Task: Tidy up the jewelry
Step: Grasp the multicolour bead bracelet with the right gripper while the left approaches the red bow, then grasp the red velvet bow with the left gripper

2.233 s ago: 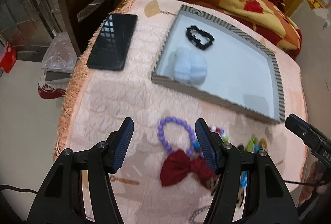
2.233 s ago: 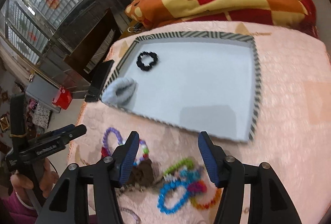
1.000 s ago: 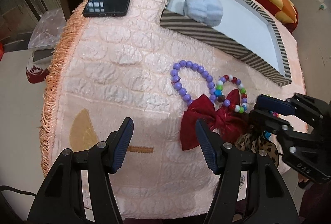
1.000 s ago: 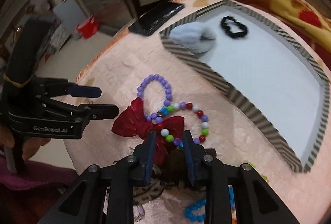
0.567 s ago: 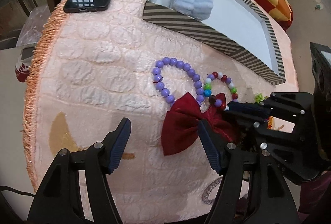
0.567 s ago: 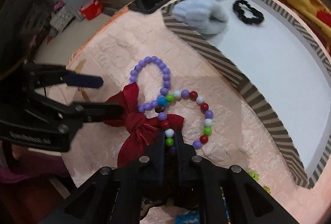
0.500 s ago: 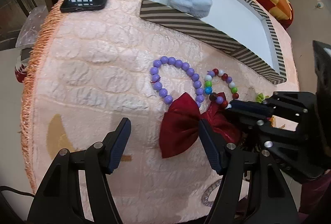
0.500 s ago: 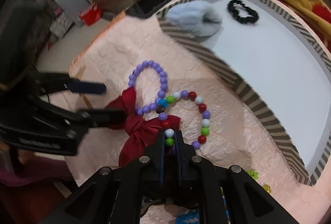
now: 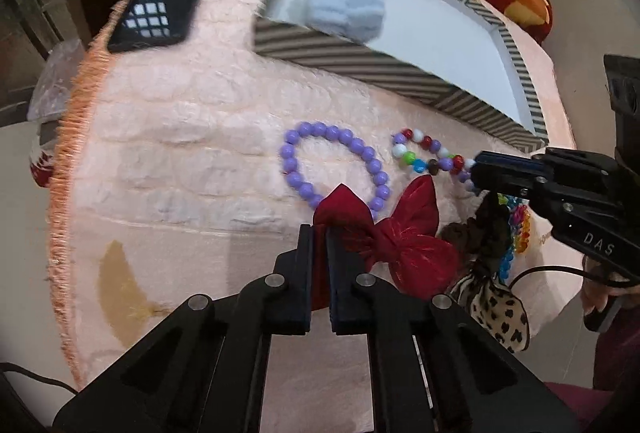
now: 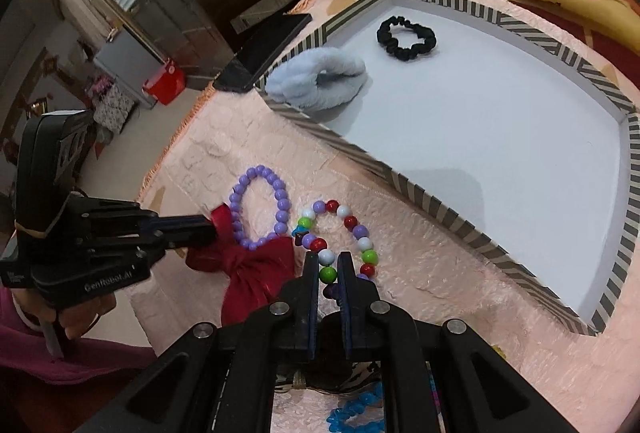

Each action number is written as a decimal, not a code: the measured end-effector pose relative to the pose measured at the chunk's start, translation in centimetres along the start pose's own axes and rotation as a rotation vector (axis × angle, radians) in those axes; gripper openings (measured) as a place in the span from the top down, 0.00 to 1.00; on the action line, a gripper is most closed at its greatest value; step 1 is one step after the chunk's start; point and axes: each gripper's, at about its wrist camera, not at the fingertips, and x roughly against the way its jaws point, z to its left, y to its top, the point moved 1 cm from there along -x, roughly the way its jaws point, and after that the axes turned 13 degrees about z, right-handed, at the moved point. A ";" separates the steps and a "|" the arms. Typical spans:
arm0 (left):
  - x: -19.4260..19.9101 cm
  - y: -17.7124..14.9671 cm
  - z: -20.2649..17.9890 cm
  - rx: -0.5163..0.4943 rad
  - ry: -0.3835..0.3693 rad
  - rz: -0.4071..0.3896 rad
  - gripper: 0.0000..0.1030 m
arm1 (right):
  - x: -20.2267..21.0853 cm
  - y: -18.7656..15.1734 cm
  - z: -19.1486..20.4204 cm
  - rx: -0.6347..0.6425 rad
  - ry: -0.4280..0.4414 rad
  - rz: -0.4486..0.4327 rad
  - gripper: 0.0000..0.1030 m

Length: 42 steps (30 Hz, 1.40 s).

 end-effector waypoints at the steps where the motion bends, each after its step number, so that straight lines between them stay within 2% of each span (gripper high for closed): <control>1: 0.5 0.0 0.4 0.007 0.006 -0.012 0.96 | 0.2 0.0 0.0 -0.002 0.004 -0.005 0.92; 9: 4.1 -0.3 2.3 0.053 -0.030 -0.072 0.96 | 1.6 -0.1 0.2 -0.020 0.036 -0.055 0.92; 23: 8.6 0.8 0.5 0.008 -0.062 -0.165 0.97 | 6.7 0.8 -0.4 -0.049 0.061 -0.187 0.92; 30: 7.3 0.8 0.9 0.031 -0.063 -0.131 0.97 | 6.9 0.7 -0.6 -0.062 0.064 -0.192 0.92; 32: 6.3 0.6 1.8 0.090 -0.081 -0.089 0.93 | 6.6 0.6 -0.6 -0.065 0.065 -0.184 0.92; 33: 5.5 0.5 2.4 0.133 -0.098 -0.054 0.82 | 6.4 0.6 -0.7 -0.067 0.066 -0.179 0.92; 34: 5.0 0.4 2.8 0.163 -0.110 -0.034 0.66 | 6.3 0.6 -0.8 -0.069 0.067 -0.176 0.92; 36: 4.0 -0.1 3.6 0.241 -0.146 -0.017 0.51 | 6.0 0.6 -0.9 -0.070 0.070 -0.170 0.92; 42: 2.8 0.0 4.5 0.433 -0.179 -0.034 0.42 | 5.7 0.8 -1.1 -0.057 0.078 -0.160 0.92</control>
